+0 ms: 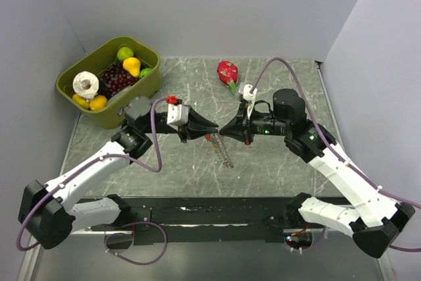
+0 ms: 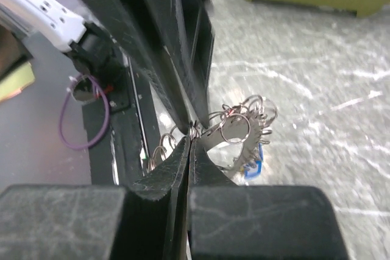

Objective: Put the keys on the keyring

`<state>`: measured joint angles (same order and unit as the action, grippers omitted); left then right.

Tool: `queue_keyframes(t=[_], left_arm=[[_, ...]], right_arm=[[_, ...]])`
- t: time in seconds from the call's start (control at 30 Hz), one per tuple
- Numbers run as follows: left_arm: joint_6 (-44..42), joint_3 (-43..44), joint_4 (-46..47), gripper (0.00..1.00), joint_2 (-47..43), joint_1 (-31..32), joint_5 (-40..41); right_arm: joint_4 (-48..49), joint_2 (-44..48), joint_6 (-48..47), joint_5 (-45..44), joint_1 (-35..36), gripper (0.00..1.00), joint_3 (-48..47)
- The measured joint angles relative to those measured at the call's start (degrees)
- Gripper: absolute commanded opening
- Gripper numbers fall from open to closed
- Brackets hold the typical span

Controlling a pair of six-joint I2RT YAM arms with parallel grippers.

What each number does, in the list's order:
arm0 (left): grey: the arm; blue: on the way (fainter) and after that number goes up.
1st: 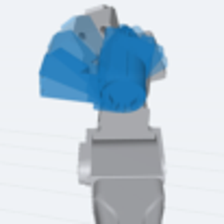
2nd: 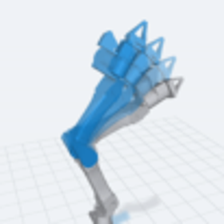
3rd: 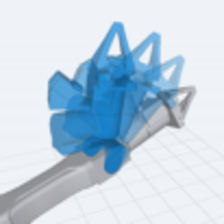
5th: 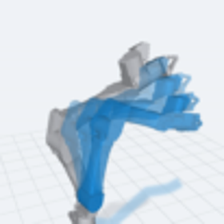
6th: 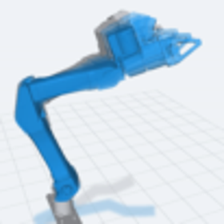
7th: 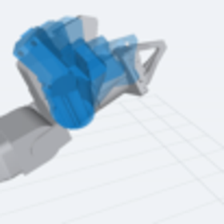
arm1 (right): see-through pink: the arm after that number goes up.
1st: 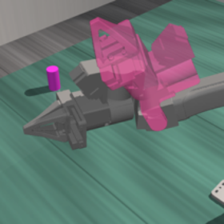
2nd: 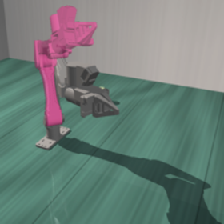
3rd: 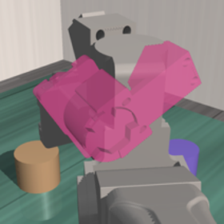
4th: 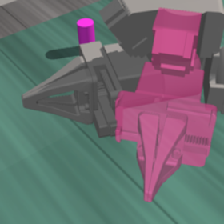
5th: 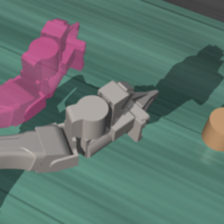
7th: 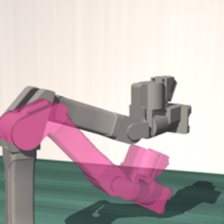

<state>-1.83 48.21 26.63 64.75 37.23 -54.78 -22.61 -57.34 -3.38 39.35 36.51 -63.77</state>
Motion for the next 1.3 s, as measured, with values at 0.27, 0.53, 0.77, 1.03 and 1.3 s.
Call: queue_keyframes(t=[0.27,0.53,0.77,1.03,1.3], left_arm=[[-17.4,14.8,-27.8,0.49,-0.5,0.0,1.9],[-31.6,28.9,-54.0,0.48,8.3,0.4,3.1],[-36.5,30.9,-64.7,0.43,14.2,2.0,3.0],[-36.5,30.9,-65.0,0.35,14.6,3.7,1.1],[-36.6,31.5,-64.6,0.22,15.4,4.3,0.7]], right_arm=[[-8.7,-3.8,-3.7,-0.9,0.0,0.00,-2.0],[-12.8,-5.9,-6.0,-1.0,0.0,0.00,-4.6],[-13.5,-6.2,-6.6,-1.0,0.0,0.00,-4.7],[-13.6,-6.6,-6.6,-1.0,0.0,0.00,-4.7],[-13.6,-6.6,-6.6,-0.9,0.0,0.00,-4.7]])
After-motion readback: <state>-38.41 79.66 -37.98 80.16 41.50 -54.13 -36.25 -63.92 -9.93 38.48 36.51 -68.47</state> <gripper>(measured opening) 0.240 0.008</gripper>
